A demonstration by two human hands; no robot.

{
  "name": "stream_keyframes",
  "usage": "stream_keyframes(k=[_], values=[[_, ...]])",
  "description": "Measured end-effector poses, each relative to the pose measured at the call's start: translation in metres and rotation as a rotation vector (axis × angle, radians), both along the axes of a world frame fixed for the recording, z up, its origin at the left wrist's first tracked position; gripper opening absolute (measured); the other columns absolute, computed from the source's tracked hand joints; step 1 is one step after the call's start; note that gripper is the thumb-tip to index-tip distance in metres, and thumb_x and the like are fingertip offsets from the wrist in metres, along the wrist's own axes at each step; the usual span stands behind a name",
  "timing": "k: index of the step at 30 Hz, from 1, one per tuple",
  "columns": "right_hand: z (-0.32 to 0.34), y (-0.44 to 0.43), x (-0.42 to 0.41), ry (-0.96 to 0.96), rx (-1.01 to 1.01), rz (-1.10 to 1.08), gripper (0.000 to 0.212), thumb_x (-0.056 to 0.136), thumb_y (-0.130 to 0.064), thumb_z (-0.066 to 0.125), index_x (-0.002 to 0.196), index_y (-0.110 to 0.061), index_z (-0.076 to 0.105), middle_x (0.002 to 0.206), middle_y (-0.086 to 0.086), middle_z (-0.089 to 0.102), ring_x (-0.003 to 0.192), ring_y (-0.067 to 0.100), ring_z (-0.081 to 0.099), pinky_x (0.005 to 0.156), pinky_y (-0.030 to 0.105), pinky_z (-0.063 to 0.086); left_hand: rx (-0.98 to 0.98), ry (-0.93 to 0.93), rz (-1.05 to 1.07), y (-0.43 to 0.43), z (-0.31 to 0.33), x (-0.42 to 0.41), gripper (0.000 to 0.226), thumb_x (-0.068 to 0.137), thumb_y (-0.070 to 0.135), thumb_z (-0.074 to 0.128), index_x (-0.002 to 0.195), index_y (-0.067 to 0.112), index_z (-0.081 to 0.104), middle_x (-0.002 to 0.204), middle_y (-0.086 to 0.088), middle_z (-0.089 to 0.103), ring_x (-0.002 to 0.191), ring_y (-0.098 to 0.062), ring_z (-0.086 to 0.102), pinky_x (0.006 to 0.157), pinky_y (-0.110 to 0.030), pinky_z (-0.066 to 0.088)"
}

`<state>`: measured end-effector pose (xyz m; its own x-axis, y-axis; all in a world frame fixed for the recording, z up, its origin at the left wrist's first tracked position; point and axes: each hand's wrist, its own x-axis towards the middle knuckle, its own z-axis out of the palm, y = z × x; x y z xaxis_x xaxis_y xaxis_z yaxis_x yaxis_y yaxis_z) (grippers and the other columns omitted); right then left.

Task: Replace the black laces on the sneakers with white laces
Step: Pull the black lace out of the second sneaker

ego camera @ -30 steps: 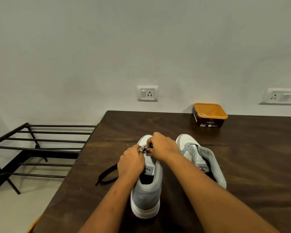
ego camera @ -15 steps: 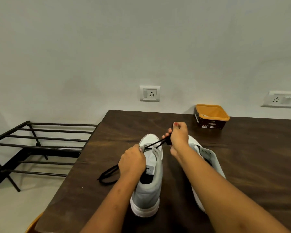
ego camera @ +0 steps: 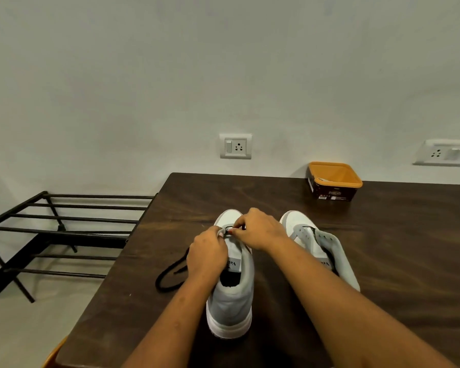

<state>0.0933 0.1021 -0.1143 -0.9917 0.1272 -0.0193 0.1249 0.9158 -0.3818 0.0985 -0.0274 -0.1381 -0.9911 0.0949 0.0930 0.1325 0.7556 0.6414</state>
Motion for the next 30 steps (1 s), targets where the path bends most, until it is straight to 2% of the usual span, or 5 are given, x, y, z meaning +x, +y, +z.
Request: stream_keyframes(k=[9, 15, 20, 24, 30], values=[[-0.011, -0.018, -0.005, 0.054, -0.215, -0.115, 0.014, 0.096, -0.024, 0.05, 0.091, -0.021, 0.063, 0.108, 0.003, 0.053, 0.098, 0.029, 0.058, 0.081, 0.037, 0.045, 0.041, 0.015, 0.02, 0.0, -0.001, 0.001, 0.029, 0.099, 0.025, 0.038, 0.117, 0.021, 0.061, 0.111, -0.007, 0.065, 0.1, -0.026, 0.059, 0.082, -0.038, 0.05], [0.004, -0.021, -0.001, 0.179, -1.198, -0.365, 0.026, 0.103, -0.015, 0.03, 0.083, -0.015, 0.047, 0.088, 0.006, 0.068, 0.07, 0.017, 0.057, 0.069, 0.03, 0.049, 0.003, -0.004, 0.018, 0.0, 0.001, 0.002, 0.031, 0.101, 0.031, 0.034, 0.113, 0.018, 0.059, 0.106, -0.008, 0.064, 0.095, -0.026, 0.058, 0.073, -0.034, 0.044], [0.02, -0.006, -0.007, 0.399, -1.621, -0.557, 0.027, 0.102, -0.015, 0.027, 0.082, -0.018, 0.044, 0.059, 0.0, 0.036, 0.046, 0.01, 0.031, 0.052, 0.027, 0.039, -0.044, -0.016, 0.041, -0.001, 0.002, 0.001, 0.032, 0.101, 0.032, 0.032, 0.111, 0.016, 0.058, 0.108, -0.012, 0.063, 0.099, -0.031, 0.058, 0.071, -0.032, 0.039], [0.022, 0.019, -0.002, 0.404, -1.508, -0.589, 0.027, 0.104, -0.02, 0.03, 0.084, -0.021, 0.047, 0.061, -0.002, 0.035, 0.041, 0.005, 0.026, 0.035, 0.017, 0.024, -0.057, -0.022, 0.056, -0.002, 0.001, 0.001, 0.032, 0.101, 0.031, 0.031, 0.11, 0.015, 0.058, 0.109, -0.013, 0.063, 0.099, -0.032, 0.058, 0.071, -0.032, 0.038], [0.001, 0.039, 0.007, 0.13, -0.267, -0.101, 0.018, 0.095, -0.025, 0.057, 0.11, -0.02, 0.065, 0.106, 0.0, 0.066, 0.092, 0.014, 0.06, 0.079, 0.025, 0.046, -0.058, 0.023, 0.013, 0.003, 0.002, 0.003, 0.03, 0.1, 0.021, 0.033, 0.12, 0.019, 0.056, 0.113, -0.009, 0.063, 0.101, -0.028, 0.058, 0.075, -0.035, 0.043]])
